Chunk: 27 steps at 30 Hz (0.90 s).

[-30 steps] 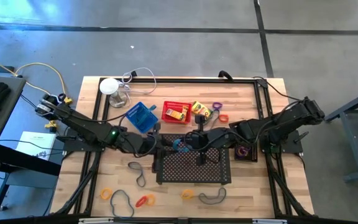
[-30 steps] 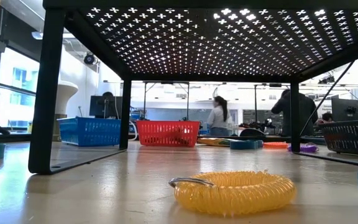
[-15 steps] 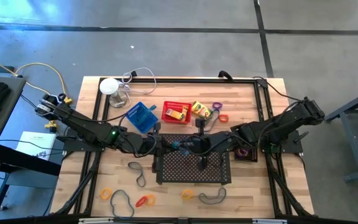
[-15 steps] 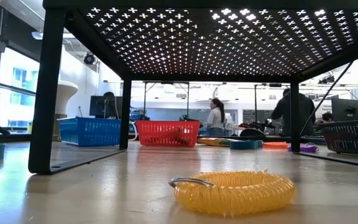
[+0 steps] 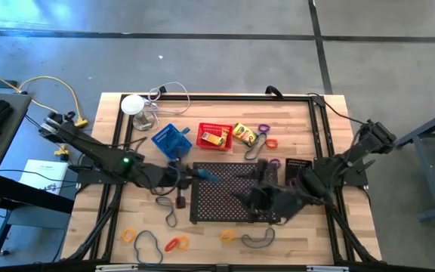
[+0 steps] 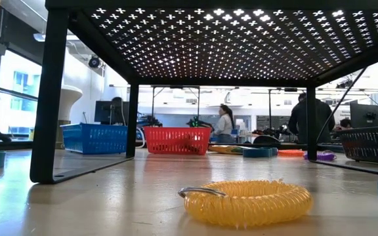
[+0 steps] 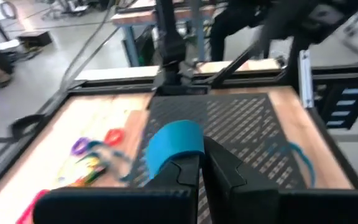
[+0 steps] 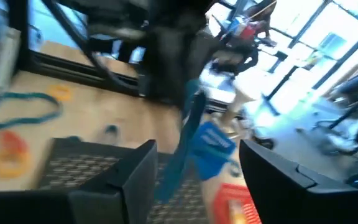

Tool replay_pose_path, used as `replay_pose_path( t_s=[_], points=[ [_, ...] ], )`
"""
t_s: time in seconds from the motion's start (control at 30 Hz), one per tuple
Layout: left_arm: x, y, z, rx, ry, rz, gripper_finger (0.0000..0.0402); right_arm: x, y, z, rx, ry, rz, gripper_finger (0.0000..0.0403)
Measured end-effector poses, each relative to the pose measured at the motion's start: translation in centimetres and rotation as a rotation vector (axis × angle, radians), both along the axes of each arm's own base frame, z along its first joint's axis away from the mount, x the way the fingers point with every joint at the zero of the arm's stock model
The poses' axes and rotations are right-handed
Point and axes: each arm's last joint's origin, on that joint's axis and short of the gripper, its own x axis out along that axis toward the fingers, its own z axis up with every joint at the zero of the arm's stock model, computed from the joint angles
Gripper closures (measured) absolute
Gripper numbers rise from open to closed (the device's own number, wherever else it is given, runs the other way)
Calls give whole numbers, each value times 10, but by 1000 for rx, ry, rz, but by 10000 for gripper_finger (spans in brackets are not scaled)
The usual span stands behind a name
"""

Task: Pick & Place Office Desk Supplies
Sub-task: Put the blue rubber band into the blue bin

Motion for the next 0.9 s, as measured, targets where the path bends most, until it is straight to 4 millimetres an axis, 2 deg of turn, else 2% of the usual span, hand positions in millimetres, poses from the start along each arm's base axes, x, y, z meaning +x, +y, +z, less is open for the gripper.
replay_pose_path(
  t_s=[0.17, 0.3, 0.43, 0.63, 0.9],
  points=[
    [-36, 14, 18, -3, 72, 80, 401, -10, 16, -5, 147, 5, 72, 176],
    [-59, 40, 20, 1, 142, 220, 401, -14, 23, -11, 241, 22, 115, 180],
    [-74, 71, 18, -4, 210, 371, 401, -15, 23, -18, 313, 27, 92, 187],
    [-75, 109, 12, -64, 310, 462, 401, -16, 23, -29, 444, 38, 66, 197],
    [-72, 144, -20, -173, 585, 553, 401, -17, 25, -41, 603, 91, 86, 202]
  ],
)
